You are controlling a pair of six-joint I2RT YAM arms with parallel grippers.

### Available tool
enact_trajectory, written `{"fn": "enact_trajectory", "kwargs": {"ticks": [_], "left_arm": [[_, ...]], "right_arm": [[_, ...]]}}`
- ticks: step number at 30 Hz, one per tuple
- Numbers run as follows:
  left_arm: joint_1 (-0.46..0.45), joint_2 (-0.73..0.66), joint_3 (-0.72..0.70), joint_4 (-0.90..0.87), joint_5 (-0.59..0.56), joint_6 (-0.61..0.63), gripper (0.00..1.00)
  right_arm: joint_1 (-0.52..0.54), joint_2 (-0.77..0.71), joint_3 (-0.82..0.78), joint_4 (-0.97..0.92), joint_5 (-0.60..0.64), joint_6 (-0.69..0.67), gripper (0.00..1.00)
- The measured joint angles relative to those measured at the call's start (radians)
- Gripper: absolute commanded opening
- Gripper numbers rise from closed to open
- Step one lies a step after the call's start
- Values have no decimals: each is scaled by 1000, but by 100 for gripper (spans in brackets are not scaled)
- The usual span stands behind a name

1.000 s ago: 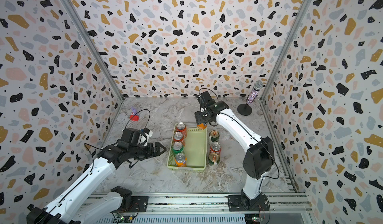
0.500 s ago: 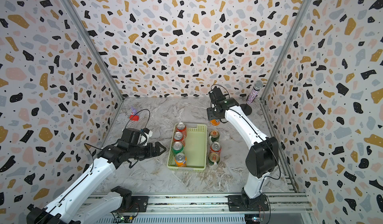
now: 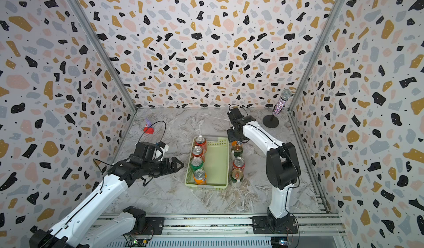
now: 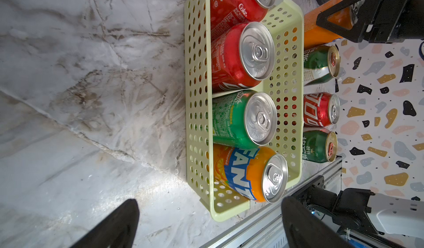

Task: Take out the drinks from the basket
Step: Place the drink at the center of the board.

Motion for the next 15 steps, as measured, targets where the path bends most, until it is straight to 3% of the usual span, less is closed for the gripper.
{"fn": "enact_trajectory", "kwargs": {"ticks": [15], "left_arm": [[0, 0, 0, 2, 0, 0, 100]], "right_arm": [[0, 8, -71, 55, -15, 23, 29]]}}
